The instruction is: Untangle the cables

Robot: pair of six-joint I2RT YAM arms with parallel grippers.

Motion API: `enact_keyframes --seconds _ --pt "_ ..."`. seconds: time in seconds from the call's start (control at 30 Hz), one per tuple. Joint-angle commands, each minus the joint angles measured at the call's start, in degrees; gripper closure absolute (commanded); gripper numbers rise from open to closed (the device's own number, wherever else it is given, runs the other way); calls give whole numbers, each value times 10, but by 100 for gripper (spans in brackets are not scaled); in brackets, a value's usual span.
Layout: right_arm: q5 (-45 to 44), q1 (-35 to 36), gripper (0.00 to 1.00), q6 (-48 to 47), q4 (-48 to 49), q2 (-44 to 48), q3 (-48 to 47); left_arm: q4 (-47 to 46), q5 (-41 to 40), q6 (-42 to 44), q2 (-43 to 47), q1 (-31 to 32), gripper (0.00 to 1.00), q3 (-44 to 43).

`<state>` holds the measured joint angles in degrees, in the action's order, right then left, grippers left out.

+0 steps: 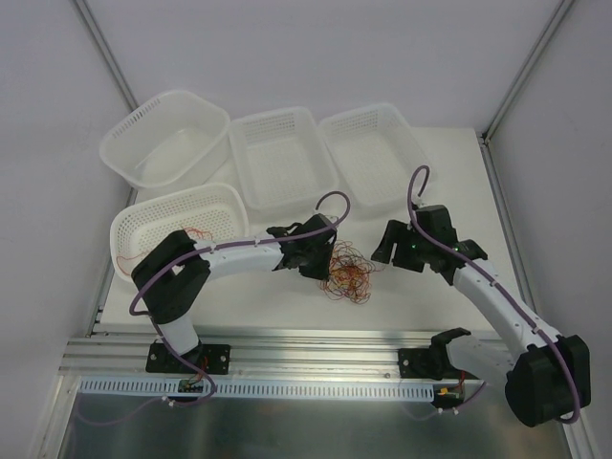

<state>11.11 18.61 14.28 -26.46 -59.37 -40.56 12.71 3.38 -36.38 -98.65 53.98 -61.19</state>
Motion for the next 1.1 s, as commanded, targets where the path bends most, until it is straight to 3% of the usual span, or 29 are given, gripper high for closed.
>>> enact_keyframes --seconds 0.0,0.7,0.9,1.0,1.07 --pt "-2 47 30 -15 40 -20 -31 -5 -14 17 28 2 100 11" --pt "9 100 59 -52 170 -217 -85 -8 -25 18 49 1 100 19" --pt "-9 99 82 -67 150 -215 -93 -7 -31 18 63 -6 100 29" --pt "-35 98 99 -84 103 -178 -115 -1 -26 4 73 -23 100 47" --pt "-76 95 99 -103 42 -157 -135 4 -23 -9 91 -33 100 58"
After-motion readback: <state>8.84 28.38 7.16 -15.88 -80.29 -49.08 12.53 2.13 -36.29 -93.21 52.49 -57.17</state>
